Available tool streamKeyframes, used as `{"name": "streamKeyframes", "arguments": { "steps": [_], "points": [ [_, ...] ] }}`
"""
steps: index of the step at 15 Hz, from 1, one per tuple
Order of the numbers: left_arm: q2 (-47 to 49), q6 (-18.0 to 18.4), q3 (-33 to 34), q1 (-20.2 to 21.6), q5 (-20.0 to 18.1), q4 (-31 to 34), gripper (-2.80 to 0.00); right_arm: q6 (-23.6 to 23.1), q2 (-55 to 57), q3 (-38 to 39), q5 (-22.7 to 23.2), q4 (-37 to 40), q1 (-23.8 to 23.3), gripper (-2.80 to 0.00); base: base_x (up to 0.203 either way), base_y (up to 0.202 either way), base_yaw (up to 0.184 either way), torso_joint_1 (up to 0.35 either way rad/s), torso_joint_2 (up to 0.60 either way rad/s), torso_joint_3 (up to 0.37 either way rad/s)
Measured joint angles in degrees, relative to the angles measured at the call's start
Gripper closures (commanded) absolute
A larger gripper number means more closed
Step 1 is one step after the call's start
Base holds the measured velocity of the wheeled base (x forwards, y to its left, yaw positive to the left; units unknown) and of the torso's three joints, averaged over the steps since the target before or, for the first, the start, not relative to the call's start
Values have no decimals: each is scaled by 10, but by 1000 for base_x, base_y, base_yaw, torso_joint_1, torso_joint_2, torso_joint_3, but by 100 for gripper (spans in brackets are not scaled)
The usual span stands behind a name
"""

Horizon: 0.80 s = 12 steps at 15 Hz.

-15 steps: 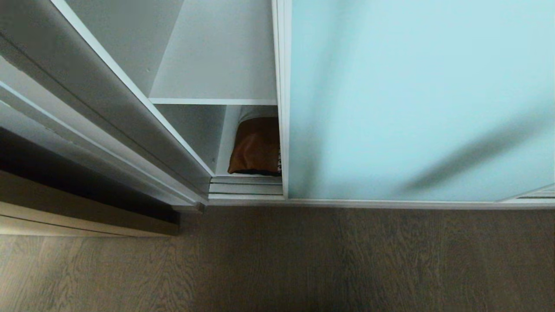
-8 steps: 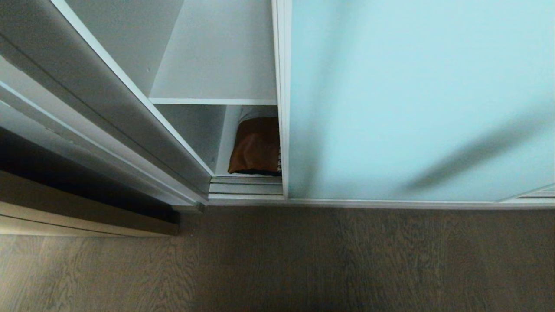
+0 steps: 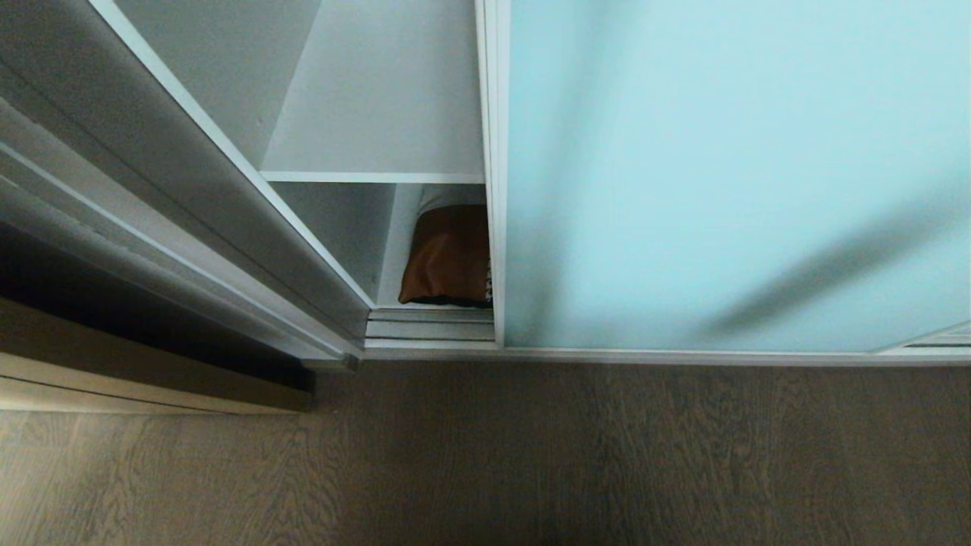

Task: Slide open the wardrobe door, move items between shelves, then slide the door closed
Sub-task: Close the door

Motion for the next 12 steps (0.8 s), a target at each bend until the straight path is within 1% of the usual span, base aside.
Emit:
{"name": "streamKeyframes", "arguments": {
  "steps": [1, 2, 4, 6, 7, 8, 9, 10, 11, 12],
  "points": [
    [49, -5, -36, 0, -37, 4, 0, 0, 0, 0, 0, 0, 0, 0, 0, 0, 0, 0, 0, 0],
    [95, -10, -77, 0, -84, 9, 0, 0, 0, 0, 0, 0, 0, 0, 0, 0, 0, 0, 0, 0],
    [164, -15, -152, -1, -201, 22, 0, 0, 0, 0, 0, 0, 0, 0, 0, 0, 0, 0, 0, 0],
    [203, -17, -203, -9, -317, 52, 0, 0, 0, 0, 0, 0, 0, 0, 0, 0, 0, 0, 0, 0],
    [217, -17, -219, -14, -368, 63, 0, 0, 0, 0, 0, 0, 0, 0, 0, 0, 0, 0, 0, 0],
    [231, -17, -230, -20, -408, 66, 0, 0, 0, 0, 0, 0, 0, 0, 0, 0, 0, 0, 0, 0],
    [246, -17, -238, -28, -441, 67, 0, 0, 0, 0, 0, 0, 0, 0, 0, 0, 0, 0, 0, 0],
    [262, -14, -242, -43, -459, 67, 0, 0, 0, 0, 0, 0, 0, 0, 0, 0, 0, 0, 0, 0],
    [279, -12, -244, -63, -460, 67, 0, 0, 0, 0, 0, 0, 0, 0, 0, 0, 0, 0, 0, 0],
    [298, -6, -245, -87, -453, 66, 0, 0, 0, 0, 0, 0, 0, 0, 0, 0, 0, 0, 0, 0]
  ]
}}
